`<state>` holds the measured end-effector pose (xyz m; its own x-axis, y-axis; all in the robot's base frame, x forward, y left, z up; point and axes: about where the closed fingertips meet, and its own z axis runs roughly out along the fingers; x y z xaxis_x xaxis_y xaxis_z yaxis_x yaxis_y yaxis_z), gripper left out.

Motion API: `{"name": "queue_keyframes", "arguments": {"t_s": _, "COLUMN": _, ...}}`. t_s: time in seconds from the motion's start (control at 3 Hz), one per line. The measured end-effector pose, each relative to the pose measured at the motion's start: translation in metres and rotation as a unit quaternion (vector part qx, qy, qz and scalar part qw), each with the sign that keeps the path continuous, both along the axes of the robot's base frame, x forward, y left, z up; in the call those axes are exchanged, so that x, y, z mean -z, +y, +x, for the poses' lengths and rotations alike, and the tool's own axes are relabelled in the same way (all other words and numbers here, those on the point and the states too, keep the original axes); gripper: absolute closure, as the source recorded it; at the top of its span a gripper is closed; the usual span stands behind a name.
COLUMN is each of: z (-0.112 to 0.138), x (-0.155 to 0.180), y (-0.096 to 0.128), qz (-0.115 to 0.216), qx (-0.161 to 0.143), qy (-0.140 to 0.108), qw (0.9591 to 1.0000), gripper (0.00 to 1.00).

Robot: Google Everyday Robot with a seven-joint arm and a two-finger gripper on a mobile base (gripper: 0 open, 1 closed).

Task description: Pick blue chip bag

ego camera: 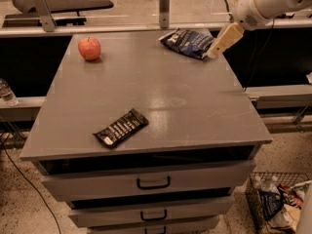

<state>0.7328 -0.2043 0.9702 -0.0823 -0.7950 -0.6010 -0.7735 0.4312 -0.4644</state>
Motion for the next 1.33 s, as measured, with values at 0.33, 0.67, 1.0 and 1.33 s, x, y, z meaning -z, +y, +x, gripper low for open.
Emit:
{"name": "queue_keyframes", "arguments": {"t_s": 0.33, "z": 0.000, "x": -0.001, "y": 0.000, "qz": 0.000, "qx": 0.000, "qy": 0.000, "qw": 1.0000, "gripper": 0.00}}
{"name": "queue_keyframes", "arguments": {"t_s": 0.67, "z": 0.033, "x": 0.022, "y": 0.015, "qz": 0.045, "qx": 0.043, "qy": -0.008, "qw": 0.9980, "gripper": 0.00}}
{"name": "queue_keyframes", "arguments": {"t_s": 1.0, "z": 0.071, "x": 0.056, "y": 0.035, "qz": 0.081, "qx": 0.102, "qy": -0.003, "qw": 0.9915, "gripper": 0.00}}
{"name": "queue_keyframes", "arguments": {"t_s": 1.33, "z": 0.107, "x": 0.085, "y": 0.043, "qz": 0.117, "qx": 0.158, "qy": 0.001, "qw": 0.9805, "gripper": 0.00}}
